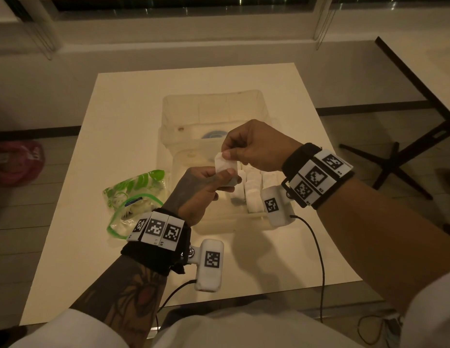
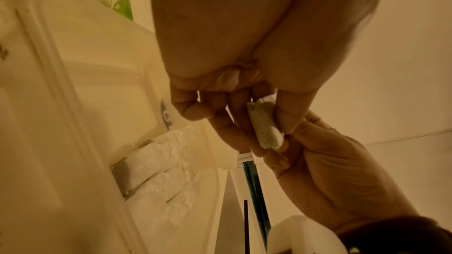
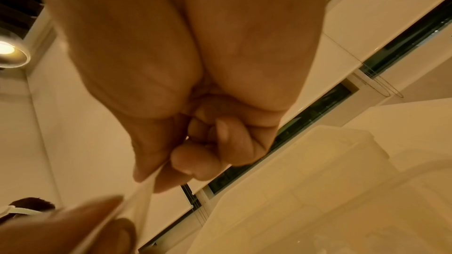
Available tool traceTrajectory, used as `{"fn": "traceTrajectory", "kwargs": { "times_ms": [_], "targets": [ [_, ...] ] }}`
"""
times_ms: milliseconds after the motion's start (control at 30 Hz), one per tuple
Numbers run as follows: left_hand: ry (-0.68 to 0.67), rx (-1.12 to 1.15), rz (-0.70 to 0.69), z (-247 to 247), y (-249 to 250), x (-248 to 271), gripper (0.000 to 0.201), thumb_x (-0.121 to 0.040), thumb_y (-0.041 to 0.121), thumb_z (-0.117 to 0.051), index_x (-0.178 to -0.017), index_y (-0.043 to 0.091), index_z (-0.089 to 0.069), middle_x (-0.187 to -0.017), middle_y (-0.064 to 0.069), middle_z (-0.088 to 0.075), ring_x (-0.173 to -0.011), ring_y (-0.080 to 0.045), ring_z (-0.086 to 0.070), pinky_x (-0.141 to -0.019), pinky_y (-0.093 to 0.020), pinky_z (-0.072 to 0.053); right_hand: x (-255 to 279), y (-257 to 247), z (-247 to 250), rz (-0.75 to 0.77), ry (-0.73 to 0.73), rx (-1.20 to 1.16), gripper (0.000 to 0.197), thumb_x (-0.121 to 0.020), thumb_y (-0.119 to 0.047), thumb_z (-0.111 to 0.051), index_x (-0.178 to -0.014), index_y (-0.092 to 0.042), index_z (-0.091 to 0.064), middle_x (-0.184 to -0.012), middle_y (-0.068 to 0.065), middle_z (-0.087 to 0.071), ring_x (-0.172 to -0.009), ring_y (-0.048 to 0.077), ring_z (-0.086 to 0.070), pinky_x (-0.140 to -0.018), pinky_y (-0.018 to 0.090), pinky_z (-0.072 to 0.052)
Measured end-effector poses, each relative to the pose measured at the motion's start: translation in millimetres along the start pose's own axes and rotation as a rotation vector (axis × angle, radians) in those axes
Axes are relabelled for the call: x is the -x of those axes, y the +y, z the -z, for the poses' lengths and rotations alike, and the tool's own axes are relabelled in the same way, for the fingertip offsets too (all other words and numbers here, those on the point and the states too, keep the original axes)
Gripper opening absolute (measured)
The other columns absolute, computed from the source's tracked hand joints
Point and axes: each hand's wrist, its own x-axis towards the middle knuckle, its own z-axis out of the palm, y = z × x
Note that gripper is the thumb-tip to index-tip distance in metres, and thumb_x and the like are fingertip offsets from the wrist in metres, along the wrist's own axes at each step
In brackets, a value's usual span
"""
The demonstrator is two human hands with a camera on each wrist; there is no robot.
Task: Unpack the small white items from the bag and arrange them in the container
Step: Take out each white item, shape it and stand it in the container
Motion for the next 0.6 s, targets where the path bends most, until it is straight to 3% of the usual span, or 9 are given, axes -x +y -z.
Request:
{"fn": "traceTrajectory", "kwargs": {
  "times_ms": [167,267,333,433,600],
  "targets": [
    [0.053,-0.037,-0.045,5.3,-4.7,-2.5,0.023,-0.098,0.035,-0.05,-0.099,0.02,-0.068,-0.093,-0.003,-0.075,-0.087,-0.018,-0.069,-0.071,-0.036,-0.045,0.7,-0.1,1.7,0.0,0.028,0.018,0.007,-0.09,-0.019,-0.067,-0.084,-0.018,-0.071,-0.077,-0.001,-0.068,-0.065,0.008,-0.056,-0.063,0.022,-0.051],
    [0.053,-0.063,-0.071,6.7,-4.5,-1.1,0.023,-0.099,0.034,-0.05,-0.095,0.023,-0.069,-0.089,-0.005,-0.075,-0.084,-0.018,-0.069,-0.071,-0.036,-0.045,0.8,-0.4,0.4,-0.001,0.029,0.01,0.008,-0.09,-0.017,-0.066,-0.087,-0.012,-0.072,-0.078,0.002,-0.068,-0.065,0.01,-0.055,-0.063,0.023,-0.051],
    [0.063,-0.074,-0.086,6.5,-3.5,-0.1,0.022,-0.098,0.034,-0.05,-0.094,0.022,-0.069,-0.085,-0.004,-0.075,-0.077,-0.013,-0.069,-0.069,-0.034,-0.045,0.5,-0.2,-0.1,-0.008,0.034,0.009,0.009,-0.09,-0.017,-0.066,-0.089,-0.011,-0.072,-0.076,-0.004,-0.067,-0.065,0.01,-0.055,-0.064,0.024,-0.051],
    [0.078,-0.103,-0.092,5.7,-4.5,1.0,0.026,-0.1,0.031,-0.049,-0.101,0.015,-0.069,-0.08,-0.004,-0.074,-0.063,-0.003,-0.064,-0.066,-0.031,-0.044,0.2,0.2,-0.2,-0.008,0.025,0.025,0.009,-0.091,-0.019,-0.065,-0.09,-0.012,-0.072,-0.079,0.002,-0.068,-0.064,0.01,-0.056,-0.063,0.023,-0.052],
    [0.069,-0.147,-0.114,7.5,-8.8,0.4,0.032,-0.099,0.03,-0.051,-0.112,0.006,-0.068,-0.09,-0.008,-0.075,-0.075,-0.013,-0.07,-0.061,-0.027,-0.046,-0.9,2.9,-1.4,-0.025,0.002,0.056,0.007,-0.091,-0.019,-0.066,-0.09,-0.014,-0.071,-0.076,0.0,-0.068,-0.061,0.008,-0.056,-0.06,0.02,-0.05]
  ]
}}
